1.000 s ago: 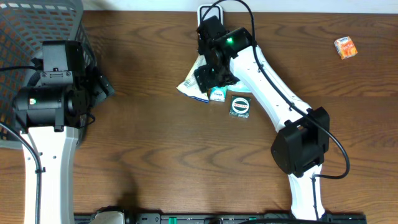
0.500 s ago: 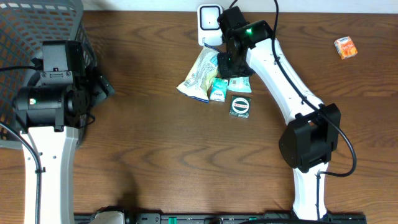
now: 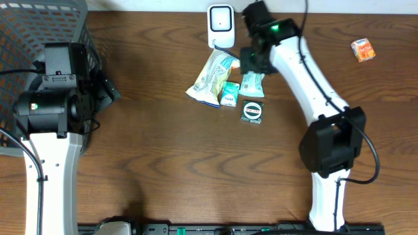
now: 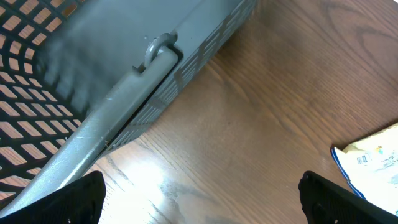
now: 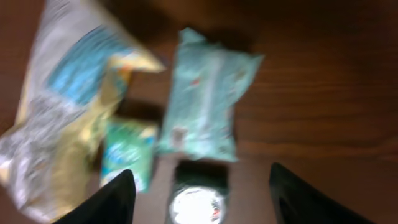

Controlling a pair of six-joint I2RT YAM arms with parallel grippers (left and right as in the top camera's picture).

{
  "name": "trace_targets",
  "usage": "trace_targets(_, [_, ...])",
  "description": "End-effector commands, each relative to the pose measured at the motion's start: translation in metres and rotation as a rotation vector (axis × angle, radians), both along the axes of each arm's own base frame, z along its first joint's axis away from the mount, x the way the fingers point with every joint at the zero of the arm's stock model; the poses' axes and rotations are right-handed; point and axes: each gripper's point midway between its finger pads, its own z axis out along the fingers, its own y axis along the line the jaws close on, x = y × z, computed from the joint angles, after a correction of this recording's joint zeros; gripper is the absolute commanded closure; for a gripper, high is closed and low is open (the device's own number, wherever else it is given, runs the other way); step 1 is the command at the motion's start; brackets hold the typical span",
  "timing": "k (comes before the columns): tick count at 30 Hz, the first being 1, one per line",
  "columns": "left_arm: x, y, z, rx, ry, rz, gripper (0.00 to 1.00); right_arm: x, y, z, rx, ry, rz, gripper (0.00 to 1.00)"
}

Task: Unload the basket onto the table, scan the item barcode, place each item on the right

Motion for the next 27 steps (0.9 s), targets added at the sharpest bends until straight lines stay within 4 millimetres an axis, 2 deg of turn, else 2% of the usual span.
trace_targets(1, [-0.001,0.004,-0.002,0.003,0.006,0.028,0.02,0.008,-0.028,-0.003,0.001,0.003,-0.069,0.09])
trace_targets(7, [-0.001,0.004,-0.002,0.003,0.006,0.028,0.02,0.016,-0.046,-0.002,-0.023,-0.021,-0.105,0.01])
trace_targets(12, [-0.001,0.004,-0.002,0.003,0.006,0.028,0.02,0.034,-0.046,-0.005,-0.022,-0.073,-0.07,0.01])
trace_targets(16, [-0.001,0.004,-0.002,0.003,0.006,0.028,0.02,0.035,-0.044,-0.016,0.005,-0.048,-0.043,0.01])
trace_targets(19, [-0.001,0.004,-0.002,0.003,0.006,0.028,0.02,0.035,-0.044,-0.016,0.007,-0.047,-0.045,0.09])
trace_targets(21, [-0.001,0.004,-0.002,0.003,0.006,0.028,0.02,0.033,-0.042,-0.017,0.006,-0.042,-0.04,0.01])
trace_targets(24, [-0.001,0.004,-0.002,0.003,0.006,0.028,0.02,0.036,-0.041,-0.015,-0.003,-0.055,-0.009,0.01])
trace_targets(27, [-0.001,0.004,-0.002,0.003,0.006,0.028,0.02,0.044,-0.049,-0.013,-0.006,-0.081,-0.018,0.01])
